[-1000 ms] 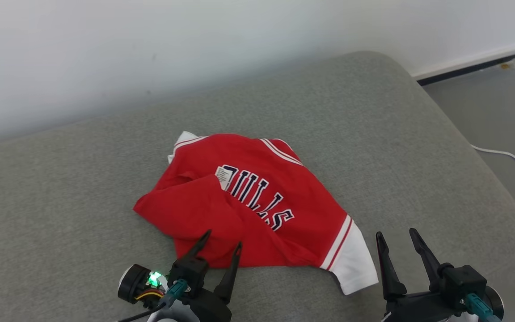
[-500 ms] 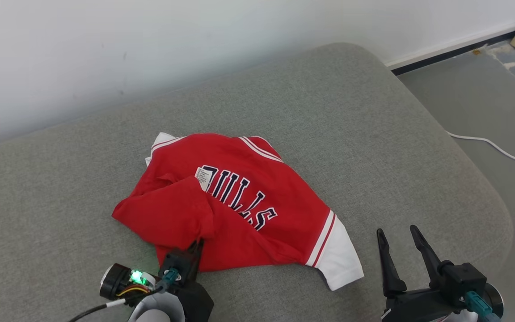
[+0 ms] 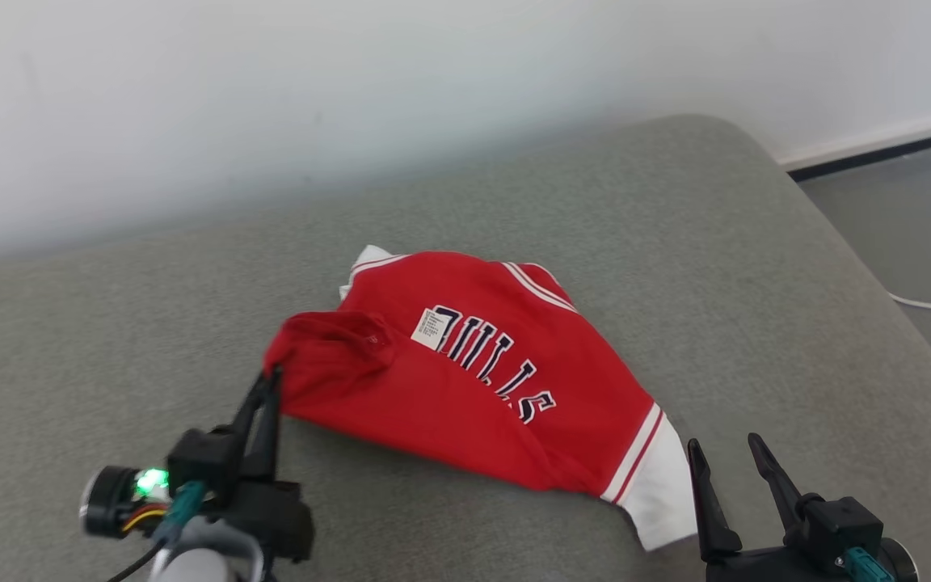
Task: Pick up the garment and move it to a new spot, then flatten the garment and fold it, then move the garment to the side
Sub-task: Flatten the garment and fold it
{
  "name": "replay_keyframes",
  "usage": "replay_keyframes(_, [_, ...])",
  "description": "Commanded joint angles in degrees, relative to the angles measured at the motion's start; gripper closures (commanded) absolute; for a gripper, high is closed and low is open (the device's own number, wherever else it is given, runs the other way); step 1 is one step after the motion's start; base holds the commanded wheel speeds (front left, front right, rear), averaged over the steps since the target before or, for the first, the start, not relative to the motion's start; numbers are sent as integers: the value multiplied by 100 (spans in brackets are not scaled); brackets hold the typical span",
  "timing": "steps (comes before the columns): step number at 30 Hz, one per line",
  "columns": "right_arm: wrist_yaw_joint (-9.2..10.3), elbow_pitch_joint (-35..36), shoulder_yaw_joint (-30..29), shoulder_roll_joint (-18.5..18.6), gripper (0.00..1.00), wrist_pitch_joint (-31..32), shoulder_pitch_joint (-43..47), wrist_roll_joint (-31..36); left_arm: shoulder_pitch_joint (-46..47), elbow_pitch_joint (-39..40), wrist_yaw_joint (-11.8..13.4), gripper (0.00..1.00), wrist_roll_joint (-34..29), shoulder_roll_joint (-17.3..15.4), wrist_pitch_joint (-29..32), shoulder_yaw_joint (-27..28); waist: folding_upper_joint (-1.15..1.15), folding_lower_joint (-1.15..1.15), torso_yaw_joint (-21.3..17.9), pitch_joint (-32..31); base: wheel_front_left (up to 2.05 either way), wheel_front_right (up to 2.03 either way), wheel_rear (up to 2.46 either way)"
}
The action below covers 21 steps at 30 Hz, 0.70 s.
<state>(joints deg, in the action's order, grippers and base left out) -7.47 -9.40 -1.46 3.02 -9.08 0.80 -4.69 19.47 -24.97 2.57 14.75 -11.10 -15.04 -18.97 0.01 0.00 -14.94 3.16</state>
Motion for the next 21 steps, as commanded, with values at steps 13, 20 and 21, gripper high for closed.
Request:
replay_keyframes(13, [-6,7,76,-11,0,75,134,-84,-1707,659,414,100,798,-56,-19,821,-1,0,644,-217,0,0,0])
replay_keyframes(20, [-6,28,-2,25,0,106,109,-69,-1795,643,449,0,635,131,-20,1085,-1,0,773,-188,0,0,0])
replay_keyframes(21, [-6,32,-5,25,0,111,103,-65,-1780,708,480,0,601,135,-19,1124,-1,0,787,-190,0,0,0])
